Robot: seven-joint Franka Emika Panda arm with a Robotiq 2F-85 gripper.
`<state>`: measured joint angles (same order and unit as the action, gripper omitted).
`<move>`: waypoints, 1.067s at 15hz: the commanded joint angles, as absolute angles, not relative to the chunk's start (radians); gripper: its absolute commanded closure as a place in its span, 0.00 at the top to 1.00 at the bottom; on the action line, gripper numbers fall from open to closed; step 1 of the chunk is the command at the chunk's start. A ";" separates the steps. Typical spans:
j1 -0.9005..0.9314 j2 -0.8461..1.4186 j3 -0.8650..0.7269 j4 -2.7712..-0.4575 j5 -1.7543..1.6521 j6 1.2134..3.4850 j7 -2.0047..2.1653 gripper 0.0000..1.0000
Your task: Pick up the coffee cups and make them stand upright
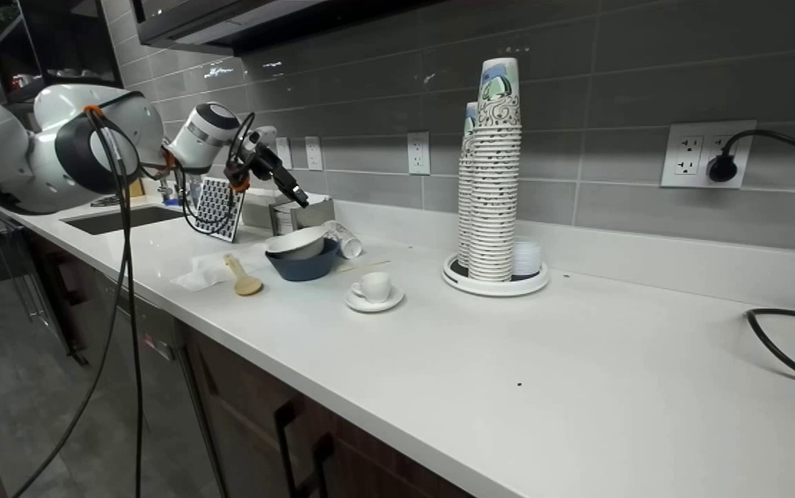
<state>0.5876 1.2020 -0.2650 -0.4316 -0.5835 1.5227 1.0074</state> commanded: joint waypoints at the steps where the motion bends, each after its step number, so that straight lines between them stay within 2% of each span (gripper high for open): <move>1: 0.587 1.225 -0.263 -0.433 -0.558 1.577 0.951 0.88; 2: 0.590 1.240 -0.281 -0.436 -0.577 1.621 0.958 0.96; 3: 0.588 1.258 -0.296 -0.439 -0.594 1.676 0.960 0.99; 6: 0.581 1.300 -0.336 -0.444 -0.616 1.783 0.979 1.00; 16: 0.560 1.315 -0.332 -0.444 -0.579 1.610 1.030 1.00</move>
<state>0.5713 1.3079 -0.3268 -0.4439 -0.5935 1.6264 1.0036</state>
